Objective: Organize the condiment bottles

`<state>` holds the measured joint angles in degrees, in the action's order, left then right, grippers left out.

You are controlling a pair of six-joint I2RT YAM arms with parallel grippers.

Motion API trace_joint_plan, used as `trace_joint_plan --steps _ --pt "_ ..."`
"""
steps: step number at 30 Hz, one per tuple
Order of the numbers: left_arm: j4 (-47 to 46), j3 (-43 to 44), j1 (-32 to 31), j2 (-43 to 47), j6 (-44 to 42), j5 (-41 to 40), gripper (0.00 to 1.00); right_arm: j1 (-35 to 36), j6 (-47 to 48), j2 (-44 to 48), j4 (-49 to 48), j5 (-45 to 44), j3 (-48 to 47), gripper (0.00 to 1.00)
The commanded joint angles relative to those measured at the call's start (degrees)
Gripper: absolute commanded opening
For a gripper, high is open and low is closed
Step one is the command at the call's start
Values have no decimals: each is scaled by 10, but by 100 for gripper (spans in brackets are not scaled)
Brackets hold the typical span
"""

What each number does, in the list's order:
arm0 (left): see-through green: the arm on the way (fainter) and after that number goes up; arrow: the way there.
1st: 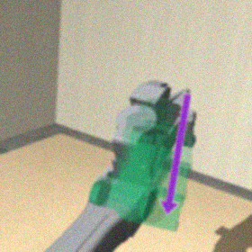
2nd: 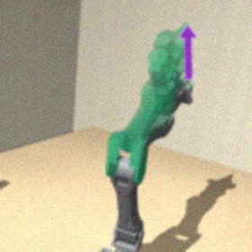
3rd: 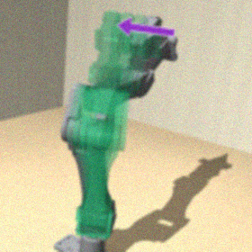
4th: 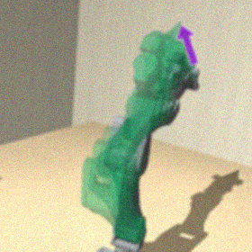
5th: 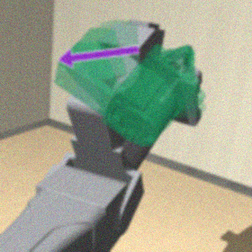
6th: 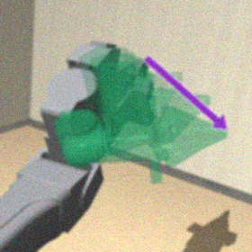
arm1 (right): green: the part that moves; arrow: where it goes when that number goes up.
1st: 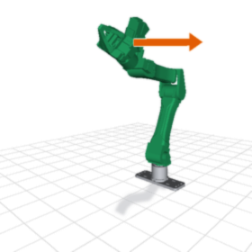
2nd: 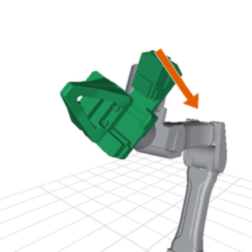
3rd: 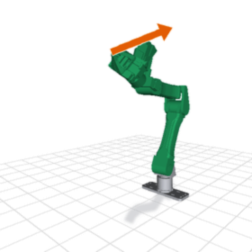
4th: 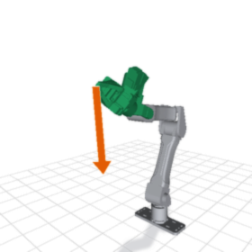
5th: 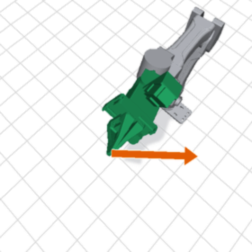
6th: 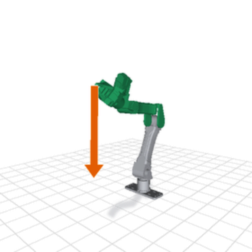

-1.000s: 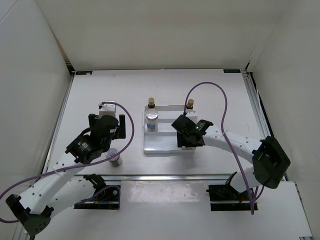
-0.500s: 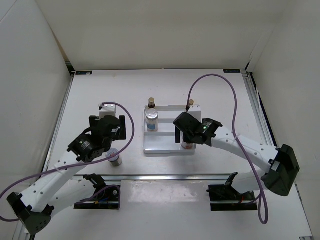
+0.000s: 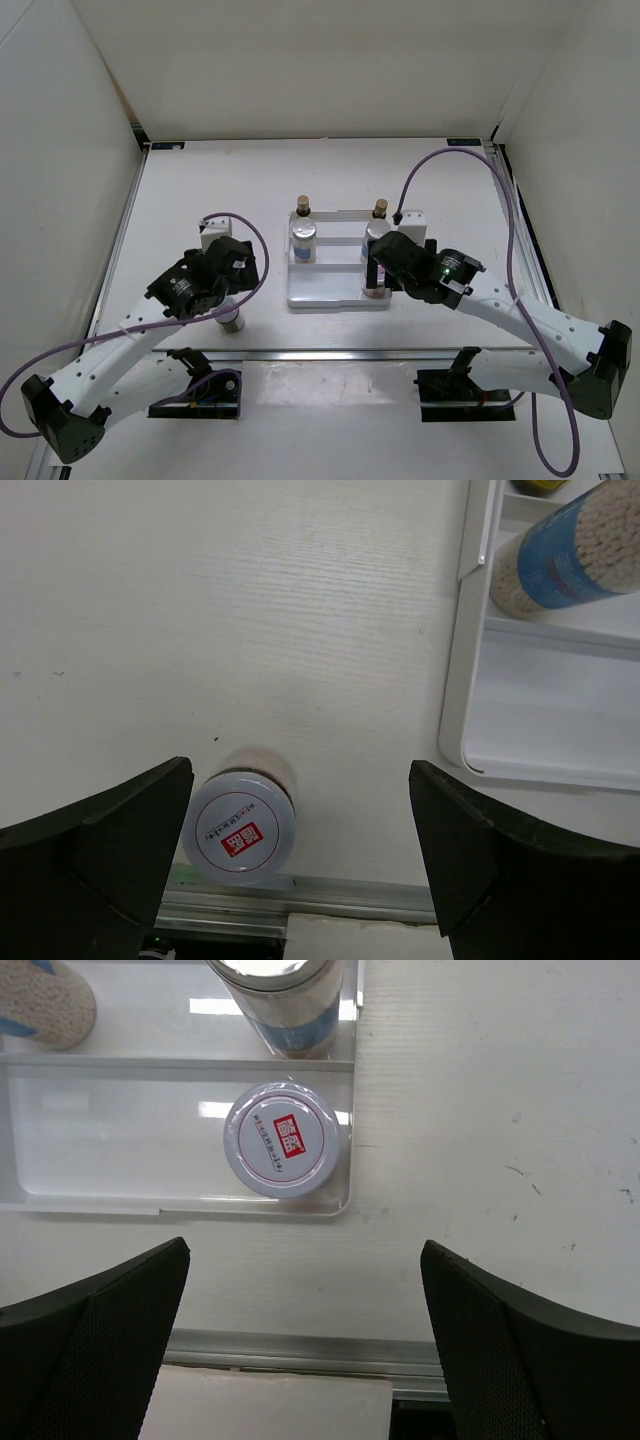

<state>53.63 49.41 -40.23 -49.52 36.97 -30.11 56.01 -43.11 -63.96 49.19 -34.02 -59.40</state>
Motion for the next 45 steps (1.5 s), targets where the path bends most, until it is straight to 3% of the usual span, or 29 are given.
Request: trace_joint_plan --steps 1,17,25,45 --pt "6 0 2 -13 25 12 100 3 -7 12 6 -19 13 100" --pt "11 0 13 -70 36 7 100 3 -14 46 6 -19 47 100" --pt "11 0 13 -102 53 42 100 3 -14 46 6 -19 58 100" --pt "106 -37 40 -57 239 -1 100 3 -19 51 6 -19 68 100"
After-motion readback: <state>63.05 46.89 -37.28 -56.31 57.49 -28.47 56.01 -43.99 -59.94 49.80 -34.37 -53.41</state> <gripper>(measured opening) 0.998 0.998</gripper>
